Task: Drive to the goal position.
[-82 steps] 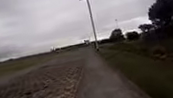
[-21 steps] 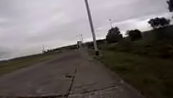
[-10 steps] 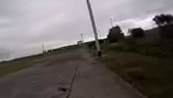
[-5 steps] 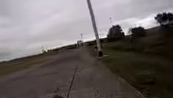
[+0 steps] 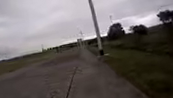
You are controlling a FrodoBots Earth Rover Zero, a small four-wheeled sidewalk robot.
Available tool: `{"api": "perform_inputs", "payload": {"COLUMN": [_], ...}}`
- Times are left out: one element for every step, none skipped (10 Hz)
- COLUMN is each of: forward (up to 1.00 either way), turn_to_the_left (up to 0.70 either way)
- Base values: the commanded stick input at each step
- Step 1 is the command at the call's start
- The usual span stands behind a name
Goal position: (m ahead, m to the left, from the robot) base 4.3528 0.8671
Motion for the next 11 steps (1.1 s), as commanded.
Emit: {"api": "perform_inputs", "payload": {"forward": [0.70, 0.70, 0.70, 0.70, 0.70, 0.70, 0.70, 0.70, 0.70, 0.70, 0.70], "turn_to_the_left": [0.00, 0.00, 0.00, 0.00, 0.00, 0.00, 0.00, -0.12, -0.29, 0.00, 0.00]}}
